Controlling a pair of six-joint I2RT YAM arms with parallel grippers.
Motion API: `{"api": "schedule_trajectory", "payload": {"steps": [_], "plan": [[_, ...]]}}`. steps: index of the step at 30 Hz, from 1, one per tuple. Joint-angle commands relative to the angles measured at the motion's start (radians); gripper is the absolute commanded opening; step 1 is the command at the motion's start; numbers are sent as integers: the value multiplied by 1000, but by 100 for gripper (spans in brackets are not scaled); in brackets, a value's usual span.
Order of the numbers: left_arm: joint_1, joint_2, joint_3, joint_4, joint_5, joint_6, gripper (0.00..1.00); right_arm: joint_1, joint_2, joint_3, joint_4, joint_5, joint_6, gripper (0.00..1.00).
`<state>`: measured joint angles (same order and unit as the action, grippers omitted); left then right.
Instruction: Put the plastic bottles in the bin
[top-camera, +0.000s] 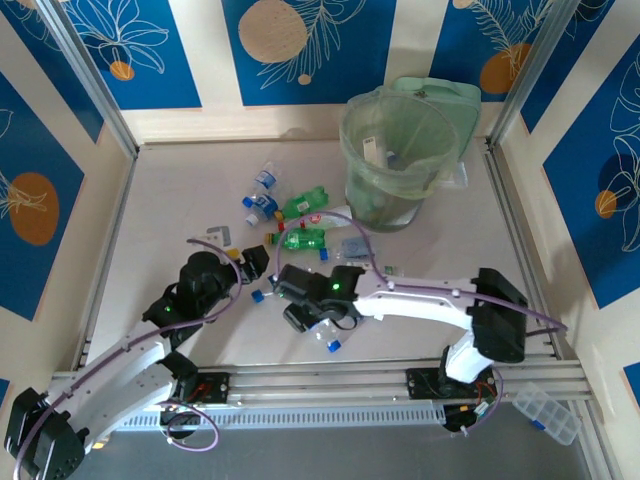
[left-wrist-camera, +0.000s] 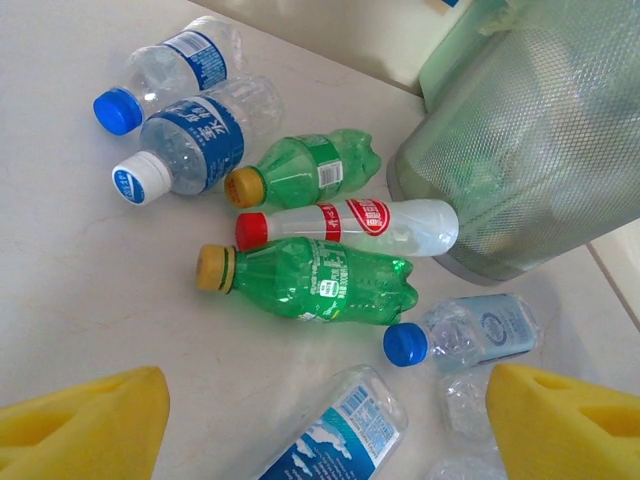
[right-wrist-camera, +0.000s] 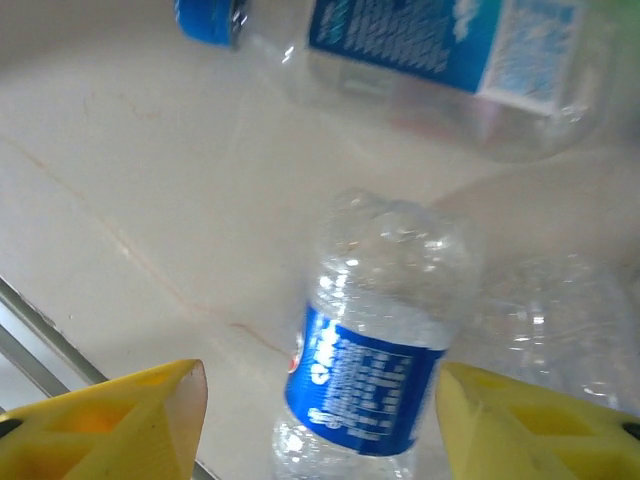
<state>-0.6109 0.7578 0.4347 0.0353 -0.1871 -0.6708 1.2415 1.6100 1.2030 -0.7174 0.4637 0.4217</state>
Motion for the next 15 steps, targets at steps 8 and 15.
{"api": "schedule_trajectory", "payload": {"steps": [8, 15], "plan": [[-4, -33, 27, -23, -20, 19, 83, 2, 135, 93, -172, 42, 89, 70], [-4, -40, 30, -29, -18, 20, 83, -21, 189, 76, -143, -30, 78, 72]]}}
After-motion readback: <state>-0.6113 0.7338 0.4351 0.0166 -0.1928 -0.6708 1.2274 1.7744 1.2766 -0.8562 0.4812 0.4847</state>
